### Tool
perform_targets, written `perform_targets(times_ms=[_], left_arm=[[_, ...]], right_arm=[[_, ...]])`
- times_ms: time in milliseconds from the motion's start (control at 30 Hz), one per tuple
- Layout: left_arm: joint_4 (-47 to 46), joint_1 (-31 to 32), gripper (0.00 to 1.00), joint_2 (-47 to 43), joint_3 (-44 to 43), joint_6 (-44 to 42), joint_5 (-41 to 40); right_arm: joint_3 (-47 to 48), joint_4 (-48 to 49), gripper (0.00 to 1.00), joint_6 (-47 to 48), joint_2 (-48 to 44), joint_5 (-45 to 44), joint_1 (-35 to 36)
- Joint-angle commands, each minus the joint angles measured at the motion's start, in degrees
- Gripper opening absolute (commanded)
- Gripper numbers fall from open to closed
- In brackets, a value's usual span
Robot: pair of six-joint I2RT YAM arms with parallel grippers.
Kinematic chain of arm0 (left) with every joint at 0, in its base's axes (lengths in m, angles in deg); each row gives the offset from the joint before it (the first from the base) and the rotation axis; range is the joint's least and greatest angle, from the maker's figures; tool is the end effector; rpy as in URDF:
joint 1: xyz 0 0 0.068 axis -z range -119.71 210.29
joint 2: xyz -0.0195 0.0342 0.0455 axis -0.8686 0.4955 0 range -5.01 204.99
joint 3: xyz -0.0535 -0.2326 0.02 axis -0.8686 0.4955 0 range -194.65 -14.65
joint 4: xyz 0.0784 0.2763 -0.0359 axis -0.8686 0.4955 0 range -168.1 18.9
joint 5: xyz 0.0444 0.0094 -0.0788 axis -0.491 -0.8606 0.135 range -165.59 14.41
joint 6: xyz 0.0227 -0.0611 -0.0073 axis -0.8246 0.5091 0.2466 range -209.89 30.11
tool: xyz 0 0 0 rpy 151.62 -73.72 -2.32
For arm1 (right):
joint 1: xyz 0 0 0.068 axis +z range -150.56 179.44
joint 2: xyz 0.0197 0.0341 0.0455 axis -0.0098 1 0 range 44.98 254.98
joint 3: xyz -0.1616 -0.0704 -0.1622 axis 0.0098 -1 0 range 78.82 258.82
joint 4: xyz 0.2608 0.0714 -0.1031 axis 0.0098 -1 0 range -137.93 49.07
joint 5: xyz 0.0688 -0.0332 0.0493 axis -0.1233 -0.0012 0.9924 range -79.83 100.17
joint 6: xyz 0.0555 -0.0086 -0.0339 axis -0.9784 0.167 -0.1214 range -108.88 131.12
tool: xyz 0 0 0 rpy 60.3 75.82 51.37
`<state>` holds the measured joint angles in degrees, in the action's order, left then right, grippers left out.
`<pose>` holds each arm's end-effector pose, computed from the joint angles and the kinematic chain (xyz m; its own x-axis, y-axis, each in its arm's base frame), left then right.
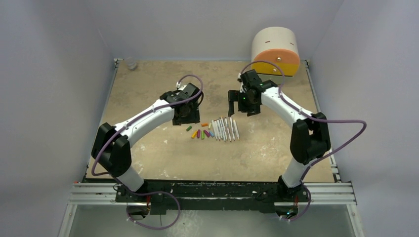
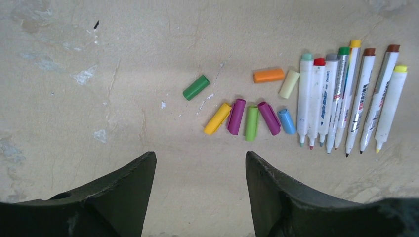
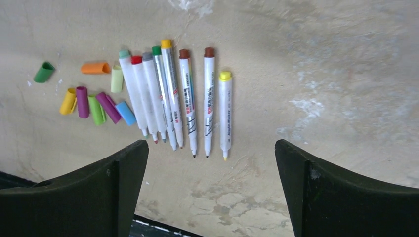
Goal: Open the pen caps
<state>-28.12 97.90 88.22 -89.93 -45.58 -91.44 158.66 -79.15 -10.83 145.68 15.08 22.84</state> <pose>0.2933 -0.2080 0.2004 -0.8786 -0.1715 -0.4458 -0.1511 0.9852 -0.0814 0.3700 0.1650 0.1896 -0.8933 0.0192 -0.4490 -0.1101 0.9593 0.2601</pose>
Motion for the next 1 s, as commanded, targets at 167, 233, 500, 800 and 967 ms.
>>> perform_targets(times_ms=[167, 233, 500, 800, 967], left_arm=[[-6.86, -1.66, 0.65, -6.30, 0.95, -2.25, -7.26], [-8.70, -2.51, 0.64, -7.72, 1.75, -3.23, -8.50], [-16.82, -3.51, 0.65, -18.09, 5.28, -8.16, -16.50], [-25.13, -3.58, 0.66, -29.01, 13.63, -13.51, -18.78], [-27.53, -3.59, 0.66, -29.17, 18.42, -13.00, -19.75]], right_arm=[[-6.28, 12.09, 1.00, 0.60, -16.00, -12.31, -6.54], [-9.76, 16.91, 1.00, 2.39, -19.49, -15.57, -7.48], [-22.81, 33.03, 1.00, 2.46, -27.55, -27.51, -14.92], [-42.41, 60.46, 1.00, 6.09, -30.09, -27.84, -21.39], [-48.92, 74.39, 1.00, 11.47, -26.95, -27.93, -22.05]])
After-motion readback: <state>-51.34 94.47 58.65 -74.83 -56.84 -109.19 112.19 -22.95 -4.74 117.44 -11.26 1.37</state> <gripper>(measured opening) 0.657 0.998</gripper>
